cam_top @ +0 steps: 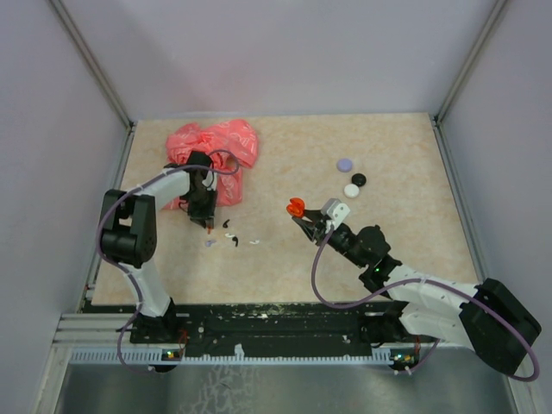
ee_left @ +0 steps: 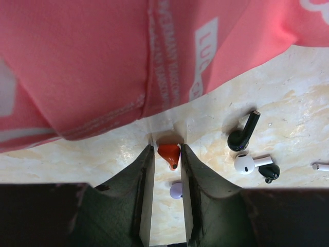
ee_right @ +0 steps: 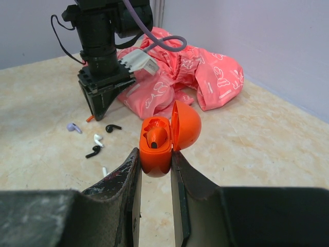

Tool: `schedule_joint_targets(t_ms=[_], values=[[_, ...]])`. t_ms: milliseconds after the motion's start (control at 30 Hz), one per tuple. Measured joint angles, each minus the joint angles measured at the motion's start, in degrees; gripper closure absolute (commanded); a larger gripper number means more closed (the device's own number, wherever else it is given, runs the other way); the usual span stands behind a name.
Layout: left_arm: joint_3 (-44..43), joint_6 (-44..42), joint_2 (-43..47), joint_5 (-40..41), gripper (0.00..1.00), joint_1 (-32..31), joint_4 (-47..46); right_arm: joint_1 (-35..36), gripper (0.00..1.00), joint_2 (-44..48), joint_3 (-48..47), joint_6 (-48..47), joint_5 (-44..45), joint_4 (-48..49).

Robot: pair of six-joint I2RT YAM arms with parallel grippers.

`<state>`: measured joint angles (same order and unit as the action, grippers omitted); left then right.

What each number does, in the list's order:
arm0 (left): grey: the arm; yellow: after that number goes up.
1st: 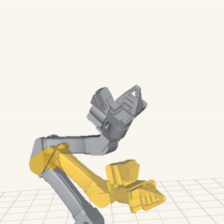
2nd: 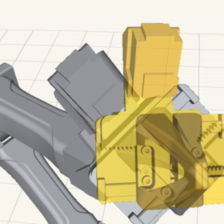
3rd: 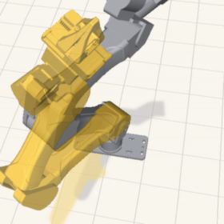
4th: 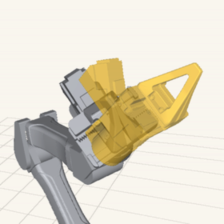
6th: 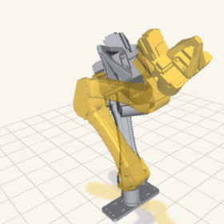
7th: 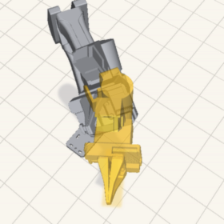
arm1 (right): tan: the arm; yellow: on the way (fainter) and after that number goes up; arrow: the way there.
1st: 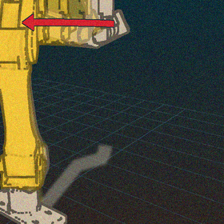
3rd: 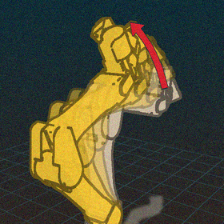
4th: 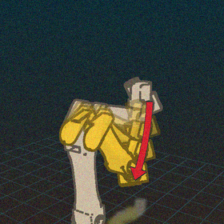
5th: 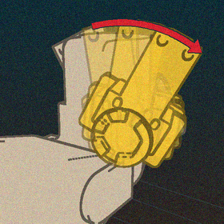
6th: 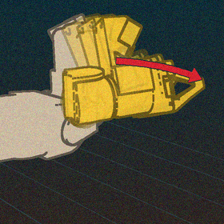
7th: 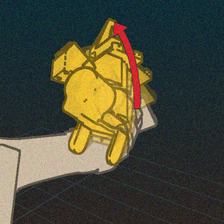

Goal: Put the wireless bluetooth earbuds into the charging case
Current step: Pick up the earbud from the center of the board, then place the earbud in the charging case.

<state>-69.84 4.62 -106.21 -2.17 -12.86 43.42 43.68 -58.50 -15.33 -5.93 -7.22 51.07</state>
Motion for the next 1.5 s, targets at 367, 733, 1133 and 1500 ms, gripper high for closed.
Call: schedule_joint_targets(t_ms=[367,733,1133,1500], values=[[-0.39,-0.2,-0.2,0.44,0.86,-0.61,0.61,-0.11,1.0,0.0,0.0,0.02,-0.15,-0.02],[3.48,3.34,8.52,-1.95,0.98,-3.26,-2.73,-0.11,1.0,0.0,-0.11,-0.35,-0.87,-0.59],[7.63,10.88,25.55,-3.8,0.99,-13.25,-15.06,1.33,1.0,-2.1,-1.7,-1.66,-1.36,1.31],[12.09,17.77,35.89,-3.98,0.99,-22.88,-29.11,1.6,1.0,-5.09,-1.7,-2.49,-0.04,7.56]])
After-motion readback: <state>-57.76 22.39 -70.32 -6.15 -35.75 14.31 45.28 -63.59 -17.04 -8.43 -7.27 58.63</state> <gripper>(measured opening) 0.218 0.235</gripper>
